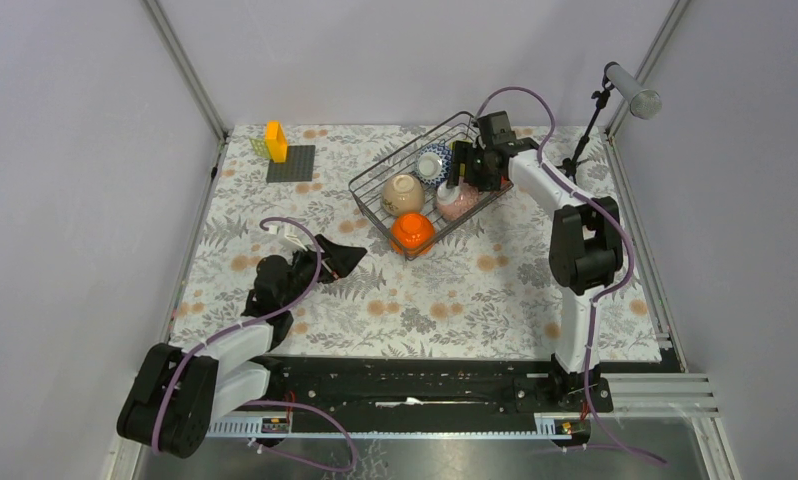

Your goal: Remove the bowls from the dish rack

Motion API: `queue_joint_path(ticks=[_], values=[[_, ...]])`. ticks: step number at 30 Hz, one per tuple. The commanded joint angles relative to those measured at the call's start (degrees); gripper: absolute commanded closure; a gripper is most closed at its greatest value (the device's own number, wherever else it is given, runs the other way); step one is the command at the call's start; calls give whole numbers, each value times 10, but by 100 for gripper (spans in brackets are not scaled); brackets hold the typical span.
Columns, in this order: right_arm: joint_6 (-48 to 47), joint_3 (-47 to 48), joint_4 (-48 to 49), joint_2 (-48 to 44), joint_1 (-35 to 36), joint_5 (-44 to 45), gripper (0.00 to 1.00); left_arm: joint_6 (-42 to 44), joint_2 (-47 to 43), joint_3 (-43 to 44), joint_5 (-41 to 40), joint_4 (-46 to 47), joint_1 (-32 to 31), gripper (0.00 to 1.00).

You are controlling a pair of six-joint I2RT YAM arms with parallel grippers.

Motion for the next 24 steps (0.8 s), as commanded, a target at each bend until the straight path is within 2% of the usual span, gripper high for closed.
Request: queue_joint_path(ticks=[1,6,11,24], values=[[-4,31,-40,-21,25,31,19,2,-15,12,-8,20,-2,1],[-13,46,-55,-19,43,69,27,3,-17,12,-7,19,-2,1],[-19,50,-54,-37,52,68,32,5,-23,12,-8,18,-2,1],[-19,19,-17,-119,56,70,37,8,-39,9,-12,11,-2,1]])
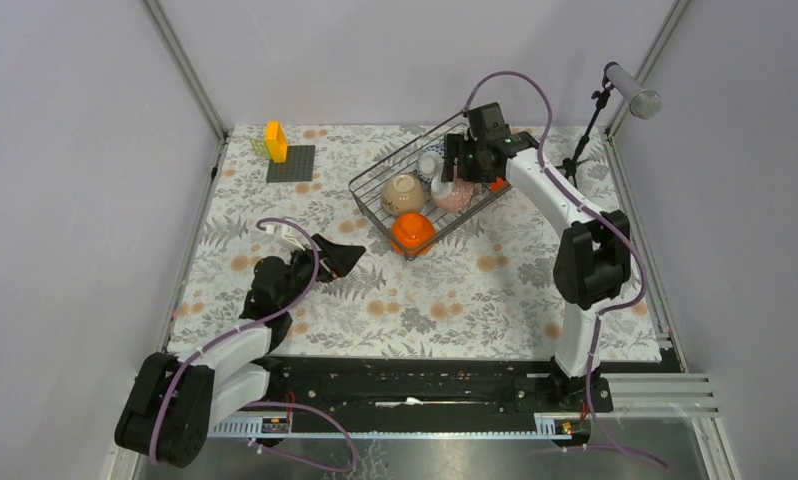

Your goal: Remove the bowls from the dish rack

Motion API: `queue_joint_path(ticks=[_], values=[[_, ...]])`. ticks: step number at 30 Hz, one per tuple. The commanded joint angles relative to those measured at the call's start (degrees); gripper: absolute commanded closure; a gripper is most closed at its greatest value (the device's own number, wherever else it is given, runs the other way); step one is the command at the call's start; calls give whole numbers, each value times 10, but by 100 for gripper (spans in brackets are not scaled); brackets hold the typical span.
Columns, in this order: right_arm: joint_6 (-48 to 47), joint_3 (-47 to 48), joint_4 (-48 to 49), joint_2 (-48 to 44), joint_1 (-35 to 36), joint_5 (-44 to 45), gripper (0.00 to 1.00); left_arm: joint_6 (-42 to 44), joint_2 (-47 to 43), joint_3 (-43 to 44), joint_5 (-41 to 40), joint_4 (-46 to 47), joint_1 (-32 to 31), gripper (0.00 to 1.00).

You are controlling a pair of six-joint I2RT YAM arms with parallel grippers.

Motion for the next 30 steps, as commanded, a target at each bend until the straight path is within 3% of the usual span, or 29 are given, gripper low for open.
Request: queue_joint_path(ticks=[1,8,17,22,30], values=[[0,-6,40,-68,7,3,37,8,-13,8,-9,18,-2,1],[18,-48,86,-103,6,-6,37,6,-22,8,-13,15,-2,1],[77,-162,191,-212,7,-101,37,-91,-35,43,43,52,-2,1],[121,-223,264,-263,6,-181,37,-152,2,84,98,112,-2,1],[219,-283,384,-317,6,-296,37,-277,75,127,119,274,-2,1]])
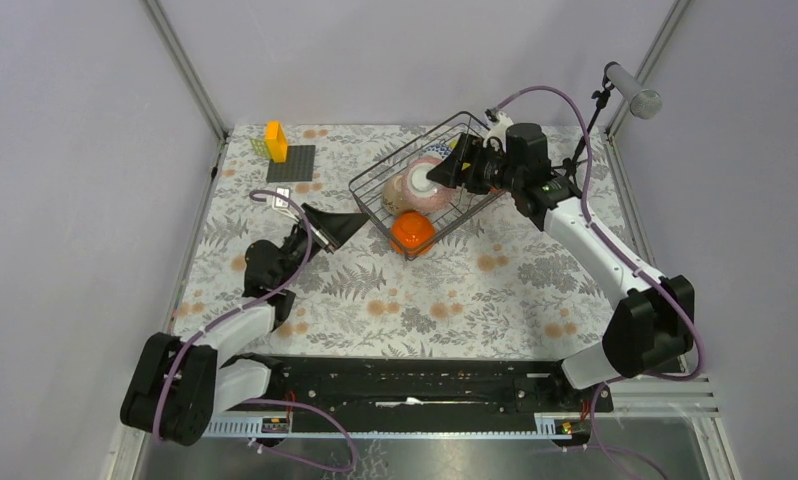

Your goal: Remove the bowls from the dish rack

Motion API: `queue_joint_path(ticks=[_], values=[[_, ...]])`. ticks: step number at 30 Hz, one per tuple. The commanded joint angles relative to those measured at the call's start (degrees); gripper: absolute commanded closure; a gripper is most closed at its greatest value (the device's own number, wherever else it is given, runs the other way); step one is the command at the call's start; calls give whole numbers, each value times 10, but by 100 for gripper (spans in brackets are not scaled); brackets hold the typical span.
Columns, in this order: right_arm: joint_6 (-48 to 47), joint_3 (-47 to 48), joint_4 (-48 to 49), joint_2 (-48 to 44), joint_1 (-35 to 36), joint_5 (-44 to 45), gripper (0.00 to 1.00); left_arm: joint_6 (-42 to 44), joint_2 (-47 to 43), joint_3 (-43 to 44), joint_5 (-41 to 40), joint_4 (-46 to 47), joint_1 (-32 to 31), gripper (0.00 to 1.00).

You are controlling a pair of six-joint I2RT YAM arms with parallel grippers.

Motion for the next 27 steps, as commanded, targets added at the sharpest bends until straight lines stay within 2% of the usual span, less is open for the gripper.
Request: queue_joint_path(ticks=[1,6,9,17,27], values=[[87,-23,141,-52,5,-107,38,-88,39,42,31,142,-2,1],[174,-78,265,-85,5,-169,38,-162,96,57,43,254,-3,1],[208,-95,307,-93,6,-193,38,-193,126,71,62,303,-4,2],[261,-119,369,-92,6,-234,38,-200,139,99,69,314,-20,4],[274,-129,381,-86,22,-251,39,-194,136,126,78,315,-45,17]])
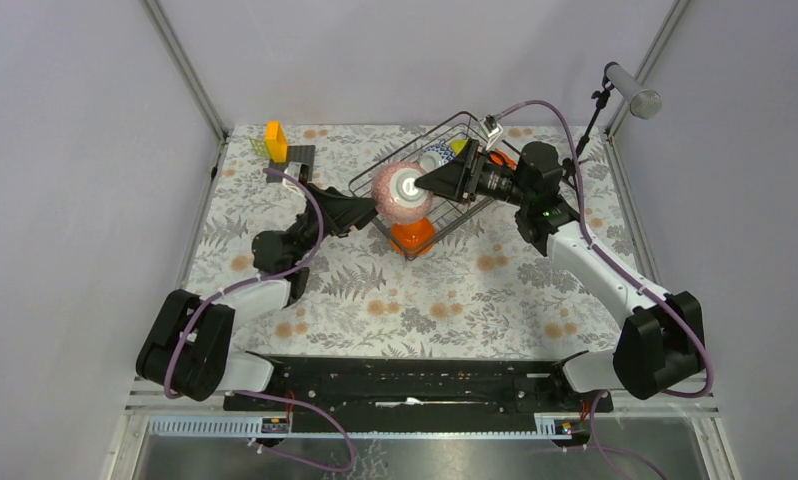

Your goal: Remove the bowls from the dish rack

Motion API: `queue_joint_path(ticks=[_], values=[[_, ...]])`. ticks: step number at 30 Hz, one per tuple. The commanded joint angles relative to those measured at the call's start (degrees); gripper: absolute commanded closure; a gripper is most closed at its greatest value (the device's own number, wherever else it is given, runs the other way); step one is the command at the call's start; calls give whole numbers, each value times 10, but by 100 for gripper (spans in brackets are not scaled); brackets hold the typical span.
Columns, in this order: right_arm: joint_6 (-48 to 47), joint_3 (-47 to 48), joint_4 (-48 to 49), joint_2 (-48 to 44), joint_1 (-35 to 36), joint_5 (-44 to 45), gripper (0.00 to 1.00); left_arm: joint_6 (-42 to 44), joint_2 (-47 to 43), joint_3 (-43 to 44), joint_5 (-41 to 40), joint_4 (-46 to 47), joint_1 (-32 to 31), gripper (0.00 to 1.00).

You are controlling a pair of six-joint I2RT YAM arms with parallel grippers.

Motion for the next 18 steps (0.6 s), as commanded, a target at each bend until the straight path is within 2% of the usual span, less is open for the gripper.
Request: queue_joint_path(ticks=[1,5,13,15,18], values=[[25,3,65,-17,13,-32,39,1,-6,25,15,67,-9,19],[41,-10,87,-16,13,-37,38,4,-11,31,16,70,-16,30],[73,-26,133,-9,14,-44,33,7,-32,34,6,71,-22,66],[79,-29,143,-7,14,-47,29,7,-34,34,6,71,-24,78],[82,-35,147,-8,13,-45,13,4,-38,34,6,71,-25,100]])
